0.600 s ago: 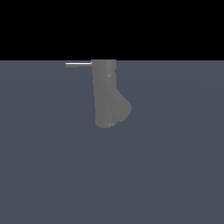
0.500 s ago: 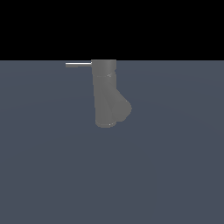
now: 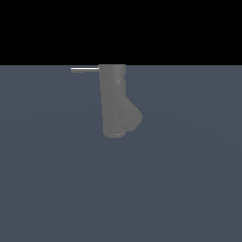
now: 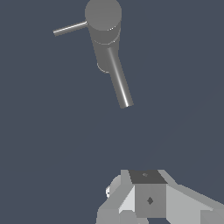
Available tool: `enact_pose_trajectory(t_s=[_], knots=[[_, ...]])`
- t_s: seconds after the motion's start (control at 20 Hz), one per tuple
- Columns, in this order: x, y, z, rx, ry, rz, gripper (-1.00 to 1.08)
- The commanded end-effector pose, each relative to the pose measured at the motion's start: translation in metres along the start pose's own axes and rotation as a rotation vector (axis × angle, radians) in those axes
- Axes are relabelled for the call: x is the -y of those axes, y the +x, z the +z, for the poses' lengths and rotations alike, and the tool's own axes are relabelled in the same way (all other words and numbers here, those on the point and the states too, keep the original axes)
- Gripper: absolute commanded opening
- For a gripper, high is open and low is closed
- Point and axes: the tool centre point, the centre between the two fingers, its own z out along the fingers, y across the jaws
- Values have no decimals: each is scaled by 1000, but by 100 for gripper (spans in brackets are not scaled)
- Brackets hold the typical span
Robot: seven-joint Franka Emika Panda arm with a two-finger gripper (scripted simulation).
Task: Turn on the faucet by rotating a designated handle.
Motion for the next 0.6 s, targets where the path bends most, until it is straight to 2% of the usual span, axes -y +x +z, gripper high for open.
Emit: enact_pose_trajectory(t_s=[0.0,0.55], knots=[[7,3,5,1,0,25,-100],[55,29,40,7,-2,210,-100]])
